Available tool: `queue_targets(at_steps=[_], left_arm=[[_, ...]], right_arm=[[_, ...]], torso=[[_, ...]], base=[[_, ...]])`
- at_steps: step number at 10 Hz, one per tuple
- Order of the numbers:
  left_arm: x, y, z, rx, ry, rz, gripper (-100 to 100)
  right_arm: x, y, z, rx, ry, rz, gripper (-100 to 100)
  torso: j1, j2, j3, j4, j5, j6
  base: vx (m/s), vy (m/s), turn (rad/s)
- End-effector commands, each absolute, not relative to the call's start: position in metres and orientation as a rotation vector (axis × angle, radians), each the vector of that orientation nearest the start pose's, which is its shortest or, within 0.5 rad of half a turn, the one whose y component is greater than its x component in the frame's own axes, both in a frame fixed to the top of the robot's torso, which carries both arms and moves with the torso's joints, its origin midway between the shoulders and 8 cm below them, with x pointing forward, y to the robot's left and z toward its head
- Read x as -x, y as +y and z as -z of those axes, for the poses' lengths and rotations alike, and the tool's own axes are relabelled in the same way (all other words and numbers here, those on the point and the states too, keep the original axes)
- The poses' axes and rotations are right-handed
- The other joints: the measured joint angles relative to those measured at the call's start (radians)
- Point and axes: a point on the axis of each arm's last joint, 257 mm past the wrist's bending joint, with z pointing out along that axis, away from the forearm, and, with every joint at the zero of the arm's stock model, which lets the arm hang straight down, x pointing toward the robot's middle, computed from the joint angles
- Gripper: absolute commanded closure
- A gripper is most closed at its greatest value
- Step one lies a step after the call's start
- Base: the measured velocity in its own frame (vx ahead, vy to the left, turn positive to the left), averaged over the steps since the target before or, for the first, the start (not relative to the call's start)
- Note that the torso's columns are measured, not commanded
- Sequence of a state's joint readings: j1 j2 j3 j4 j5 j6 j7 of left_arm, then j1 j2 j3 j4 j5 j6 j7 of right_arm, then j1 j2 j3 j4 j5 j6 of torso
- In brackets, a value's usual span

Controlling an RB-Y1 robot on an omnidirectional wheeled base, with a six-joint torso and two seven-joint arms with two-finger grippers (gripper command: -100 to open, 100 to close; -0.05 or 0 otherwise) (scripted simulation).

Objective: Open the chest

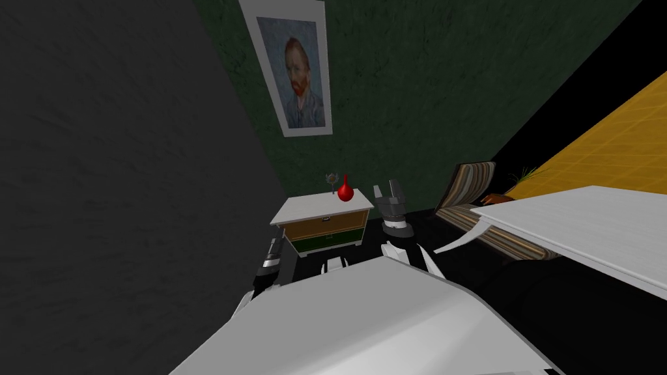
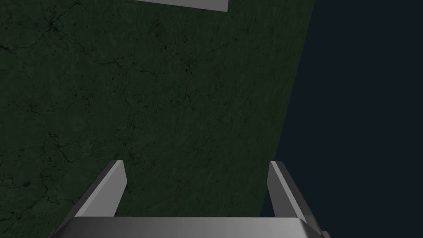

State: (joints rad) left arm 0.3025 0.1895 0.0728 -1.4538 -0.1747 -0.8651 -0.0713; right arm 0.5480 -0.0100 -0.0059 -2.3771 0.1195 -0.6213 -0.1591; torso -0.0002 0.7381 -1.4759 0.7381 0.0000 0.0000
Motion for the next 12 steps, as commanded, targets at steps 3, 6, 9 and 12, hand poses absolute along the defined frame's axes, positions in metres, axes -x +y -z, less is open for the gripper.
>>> queue_targets(at_steps=[3, 6, 9, 12], left_arm=[[-0.394, 0.297, 0.24, 0.565, 1.123, 1.056, -100], [-0.388, 0.298, 0.261, 0.585, 1.154, 1.046, -100], [-0.378, 0.295, 0.286, 0.593, 1.184, 1.041, -100], [-0.372, 0.293, 0.301, 0.605, 1.205, 1.037, -100]], right_arm=[[-0.301, -0.257, -0.071, -0.483, 0.55, -1.398, 0], [-0.301, -0.257, -0.071, -0.483, 0.55, -1.398, 0], [-0.301, -0.257, -0.071, -0.483, 0.55, -1.398, 0], [-0.301, -0.257, -0.071, -0.483, 0.55, -1.398, 0]], torso=[[0.0, 0.0, 0.0, 0.0, 0.0, 0.0], [0.0, 0.0, 0.0, 0.0, 0.0, 0.0], [0.0, 0.0, 0.0, 0.0, 0.0, 0.0], [0.0, 0.0, 0.0, 0.0, 0.0, 0.0]], base=[[0.083, -0.059, 0.017], [0.063, -0.061, 0.016], [0.07, -0.07, 0.019], [0.063, -0.075, 0.016]])
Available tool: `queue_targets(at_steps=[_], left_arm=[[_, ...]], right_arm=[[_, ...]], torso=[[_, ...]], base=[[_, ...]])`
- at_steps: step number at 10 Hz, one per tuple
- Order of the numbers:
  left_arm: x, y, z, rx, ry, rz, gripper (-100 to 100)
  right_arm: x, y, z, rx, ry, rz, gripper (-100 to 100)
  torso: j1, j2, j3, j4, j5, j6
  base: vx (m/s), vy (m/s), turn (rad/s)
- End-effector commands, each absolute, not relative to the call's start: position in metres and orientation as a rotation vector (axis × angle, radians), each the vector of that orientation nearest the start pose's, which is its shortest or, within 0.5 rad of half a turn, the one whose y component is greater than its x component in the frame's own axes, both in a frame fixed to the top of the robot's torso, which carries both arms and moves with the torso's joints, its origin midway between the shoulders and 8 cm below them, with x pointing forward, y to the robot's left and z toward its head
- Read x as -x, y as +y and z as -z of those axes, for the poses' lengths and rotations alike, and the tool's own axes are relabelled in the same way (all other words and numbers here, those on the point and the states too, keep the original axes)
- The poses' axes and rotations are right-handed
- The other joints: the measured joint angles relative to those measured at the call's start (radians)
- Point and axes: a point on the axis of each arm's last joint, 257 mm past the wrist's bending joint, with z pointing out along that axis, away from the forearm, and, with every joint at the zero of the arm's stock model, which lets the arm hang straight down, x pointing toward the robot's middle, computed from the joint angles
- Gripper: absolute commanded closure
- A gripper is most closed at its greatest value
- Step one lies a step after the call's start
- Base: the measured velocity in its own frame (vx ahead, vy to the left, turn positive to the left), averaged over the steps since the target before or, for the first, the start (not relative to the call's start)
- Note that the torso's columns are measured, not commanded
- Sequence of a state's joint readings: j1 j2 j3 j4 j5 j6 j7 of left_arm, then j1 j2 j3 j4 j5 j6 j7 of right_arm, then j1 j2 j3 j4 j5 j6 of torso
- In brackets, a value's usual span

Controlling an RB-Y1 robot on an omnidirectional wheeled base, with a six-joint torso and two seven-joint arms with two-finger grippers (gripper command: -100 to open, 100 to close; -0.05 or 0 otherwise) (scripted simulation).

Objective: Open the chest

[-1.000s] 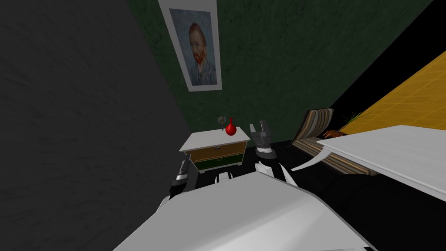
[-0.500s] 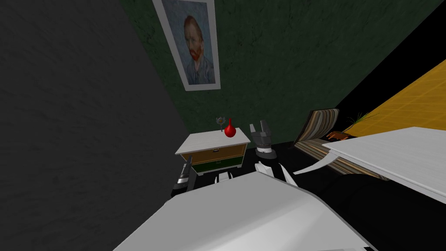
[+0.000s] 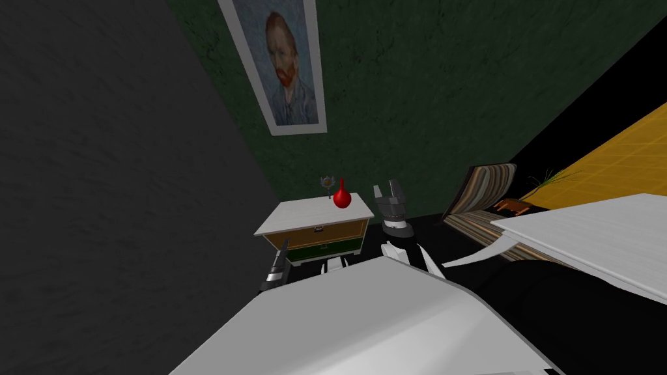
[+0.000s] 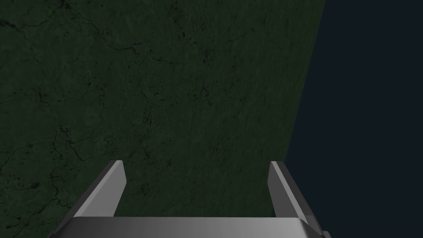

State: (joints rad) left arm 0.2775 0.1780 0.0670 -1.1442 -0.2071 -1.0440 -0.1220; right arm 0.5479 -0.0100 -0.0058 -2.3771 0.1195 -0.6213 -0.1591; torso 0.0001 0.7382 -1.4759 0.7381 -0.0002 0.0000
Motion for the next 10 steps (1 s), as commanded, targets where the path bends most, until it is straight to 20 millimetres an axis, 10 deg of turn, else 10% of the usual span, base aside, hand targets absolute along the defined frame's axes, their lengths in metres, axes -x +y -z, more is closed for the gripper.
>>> queue_targets(at_steps=[1, 10], left_arm=[[-0.367, 0.29, 0.308, 0.606, 1.212, 1.04, -100], [-0.327, 0.263, 0.367, 0.69, 1.276, 1.058, -100]], right_arm=[[-0.301, -0.257, -0.071, -0.483, 0.55, -1.398, 0], [-0.301, -0.257, -0.071, -0.483, 0.55, -1.398, 0]], torso=[[0.003, 0.001, 0.001, 0.0, 0.001, 0.0], [-0.001, 0.0, 0.0, 0.0, 0.0, 0.0]], base=[[0.048, -0.049, 0.017], [0.059, -0.075, 0.02]])
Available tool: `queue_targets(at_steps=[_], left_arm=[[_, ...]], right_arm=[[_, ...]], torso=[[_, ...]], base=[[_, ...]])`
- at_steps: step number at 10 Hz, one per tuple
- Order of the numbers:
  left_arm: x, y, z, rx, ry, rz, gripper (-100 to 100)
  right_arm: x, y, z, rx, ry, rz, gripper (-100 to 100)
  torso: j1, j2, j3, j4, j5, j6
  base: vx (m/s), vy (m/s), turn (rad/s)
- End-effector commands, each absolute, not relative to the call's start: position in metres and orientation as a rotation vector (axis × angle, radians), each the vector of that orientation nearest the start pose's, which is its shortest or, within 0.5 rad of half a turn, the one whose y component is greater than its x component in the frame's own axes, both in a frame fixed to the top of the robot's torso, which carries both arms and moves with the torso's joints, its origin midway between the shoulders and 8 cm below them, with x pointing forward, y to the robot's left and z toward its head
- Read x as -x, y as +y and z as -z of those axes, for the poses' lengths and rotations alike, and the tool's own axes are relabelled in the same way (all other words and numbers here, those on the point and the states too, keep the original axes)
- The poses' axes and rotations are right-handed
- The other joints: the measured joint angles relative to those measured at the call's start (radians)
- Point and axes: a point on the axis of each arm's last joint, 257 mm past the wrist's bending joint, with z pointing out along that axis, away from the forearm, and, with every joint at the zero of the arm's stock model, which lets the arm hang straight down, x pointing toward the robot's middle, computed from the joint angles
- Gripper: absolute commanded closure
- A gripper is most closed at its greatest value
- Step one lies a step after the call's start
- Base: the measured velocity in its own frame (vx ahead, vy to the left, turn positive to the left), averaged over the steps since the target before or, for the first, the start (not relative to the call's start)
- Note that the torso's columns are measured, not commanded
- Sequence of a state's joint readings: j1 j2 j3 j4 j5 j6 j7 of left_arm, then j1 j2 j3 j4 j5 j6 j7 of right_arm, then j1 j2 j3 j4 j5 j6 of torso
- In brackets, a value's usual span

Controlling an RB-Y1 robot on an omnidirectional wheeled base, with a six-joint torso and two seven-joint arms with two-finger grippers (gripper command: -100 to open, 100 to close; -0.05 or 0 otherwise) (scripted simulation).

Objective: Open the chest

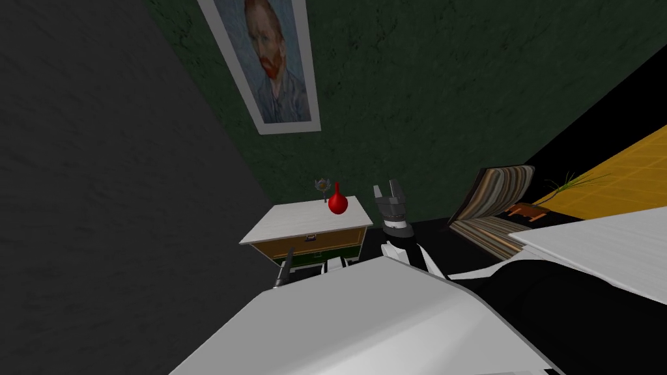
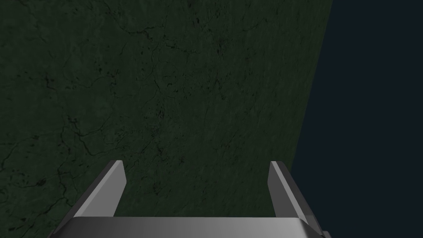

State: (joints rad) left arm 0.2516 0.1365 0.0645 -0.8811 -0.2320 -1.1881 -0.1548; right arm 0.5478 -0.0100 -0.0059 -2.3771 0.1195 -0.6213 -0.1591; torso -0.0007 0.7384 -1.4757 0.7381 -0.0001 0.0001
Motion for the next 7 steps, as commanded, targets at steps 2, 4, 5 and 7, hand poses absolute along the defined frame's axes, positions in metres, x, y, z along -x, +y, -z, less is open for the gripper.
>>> queue_targets(at_steps=[2, 4, 5, 7], left_arm=[[-0.318, 0.249, 0.378, 0.719, 1.276, 1.075, -100], [-0.315, 0.24, 0.381, 0.736, 1.271, 1.085, -100], [-0.312, 0.231, 0.384, 0.754, 1.262, 1.097, -100], [-0.31, 0.213, 0.386, 0.79, 1.241, 1.121, -100]], right_arm=[[-0.301, -0.257, -0.071, -0.483, 0.55, -1.398, 0], [-0.301, -0.257, -0.071, -0.483, 0.55, -1.398, 0], [-0.301, -0.257, -0.071, -0.483, 0.55, -1.398, 0], [-0.301, -0.257, -0.071, -0.483, 0.55, -1.398, 0]], torso=[[-0.001, -0.001, -0.001, -0.001, 0.0, 0.0], [0.001, -0.001, -0.001, 0.0, 0.0, 0.0], [0.005, 0.003, 0.001, 0.001, 0.001, 0.0], [0.002, 0.001, 0.001, 0.0, 0.001, 0.0]], base=[[0.069, -0.092, 0.023], [0.048, -0.047, 0.013], [0.0, 0.0, 0.0], [0.0, 0.0, 0.0]])
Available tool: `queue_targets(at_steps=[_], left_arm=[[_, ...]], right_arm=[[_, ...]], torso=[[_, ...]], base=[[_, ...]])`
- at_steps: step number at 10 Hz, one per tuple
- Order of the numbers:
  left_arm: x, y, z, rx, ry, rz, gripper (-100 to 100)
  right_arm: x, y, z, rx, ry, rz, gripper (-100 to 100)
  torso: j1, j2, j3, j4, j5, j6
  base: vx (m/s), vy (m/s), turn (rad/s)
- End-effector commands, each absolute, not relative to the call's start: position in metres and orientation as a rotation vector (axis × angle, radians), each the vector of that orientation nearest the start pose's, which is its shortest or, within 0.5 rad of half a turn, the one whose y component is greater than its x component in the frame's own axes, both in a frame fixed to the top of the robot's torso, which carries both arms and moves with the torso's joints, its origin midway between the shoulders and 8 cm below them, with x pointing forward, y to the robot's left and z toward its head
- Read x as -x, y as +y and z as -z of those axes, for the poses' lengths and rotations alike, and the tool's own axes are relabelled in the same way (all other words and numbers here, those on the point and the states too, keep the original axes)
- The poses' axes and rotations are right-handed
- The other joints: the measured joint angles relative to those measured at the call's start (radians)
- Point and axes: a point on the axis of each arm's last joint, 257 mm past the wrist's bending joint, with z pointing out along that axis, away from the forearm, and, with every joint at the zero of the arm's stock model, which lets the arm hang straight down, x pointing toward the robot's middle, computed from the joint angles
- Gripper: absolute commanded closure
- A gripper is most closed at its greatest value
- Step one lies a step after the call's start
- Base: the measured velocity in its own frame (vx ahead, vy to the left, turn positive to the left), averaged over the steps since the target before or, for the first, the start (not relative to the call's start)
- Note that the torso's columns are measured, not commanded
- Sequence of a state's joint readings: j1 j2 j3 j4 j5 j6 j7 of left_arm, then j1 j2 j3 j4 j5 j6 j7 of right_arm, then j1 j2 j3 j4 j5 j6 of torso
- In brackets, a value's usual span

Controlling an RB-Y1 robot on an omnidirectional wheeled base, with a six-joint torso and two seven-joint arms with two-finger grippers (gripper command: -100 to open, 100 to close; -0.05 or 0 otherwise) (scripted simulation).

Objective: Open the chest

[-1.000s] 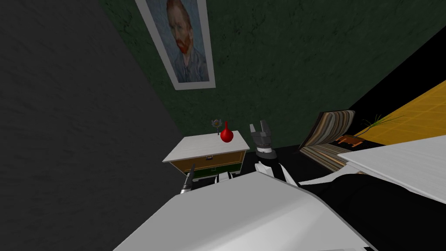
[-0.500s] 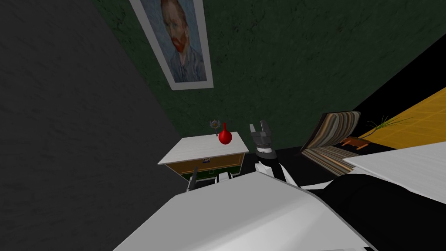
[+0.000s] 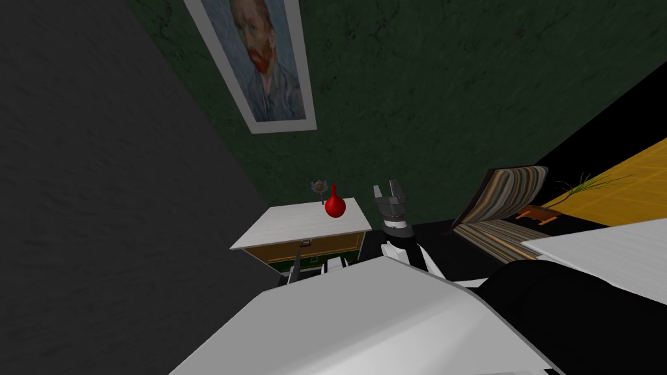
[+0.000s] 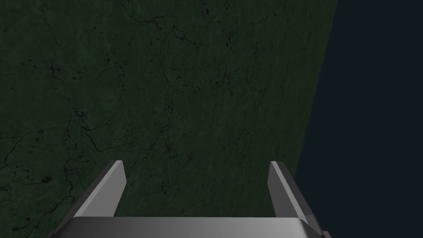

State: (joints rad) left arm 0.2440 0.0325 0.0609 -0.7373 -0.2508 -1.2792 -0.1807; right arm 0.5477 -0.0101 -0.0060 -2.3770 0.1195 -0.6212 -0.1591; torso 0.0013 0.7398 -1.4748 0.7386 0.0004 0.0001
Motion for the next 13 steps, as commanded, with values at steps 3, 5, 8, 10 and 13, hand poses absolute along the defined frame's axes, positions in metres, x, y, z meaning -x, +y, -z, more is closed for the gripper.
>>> queue_targets(at_steps=[3, 5, 8, 10, 13], left_arm=[[-0.31, 0.213, 0.386, 0.791, 1.242, 1.12, -100], [-0.327, 0.215, 0.382, 0.789, 1.242, 1.121, -100], [-0.353, 0.218, 0.375, 0.789, 1.242, 1.122, -100], [-0.34, 0.217, 0.378, 0.789, 1.242, 1.121, 100], [-0.327, 0.215, 0.382, 0.789, 1.242, 1.121, 100]], right_arm=[[-0.301, -0.257, -0.071, -0.483, 0.55, -1.398, 0], [-0.301, -0.257, -0.071, -0.483, 0.55, -1.398, 0], [-0.301, -0.257, -0.071, -0.483, 0.55, -1.398, 0], [-0.301, -0.257, -0.071, -0.483, 0.55, -1.398, 0], [-0.301, -0.257, -0.071, -0.483, 0.55, -1.398, 0]], torso=[[-0.001, -0.002, -0.002, -0.001, -0.001, 0.0], [-0.002, -0.001, -0.001, 0.0, -0.001, 0.0], [-0.001, -0.001, -0.001, 0.0, 0.0, 0.0], [-0.001, -0.002, -0.002, -0.001, 0.0, 0.0], [-0.001, -0.002, -0.002, -0.001, 0.0, 0.0]], base=[[-0.001, -0.001, 0.004], [-0.018, -0.015, 0.003], [-0.029, -0.015, 0.003], [0.001, 0.0, -0.002], [0.018, 0.01, -0.002]])
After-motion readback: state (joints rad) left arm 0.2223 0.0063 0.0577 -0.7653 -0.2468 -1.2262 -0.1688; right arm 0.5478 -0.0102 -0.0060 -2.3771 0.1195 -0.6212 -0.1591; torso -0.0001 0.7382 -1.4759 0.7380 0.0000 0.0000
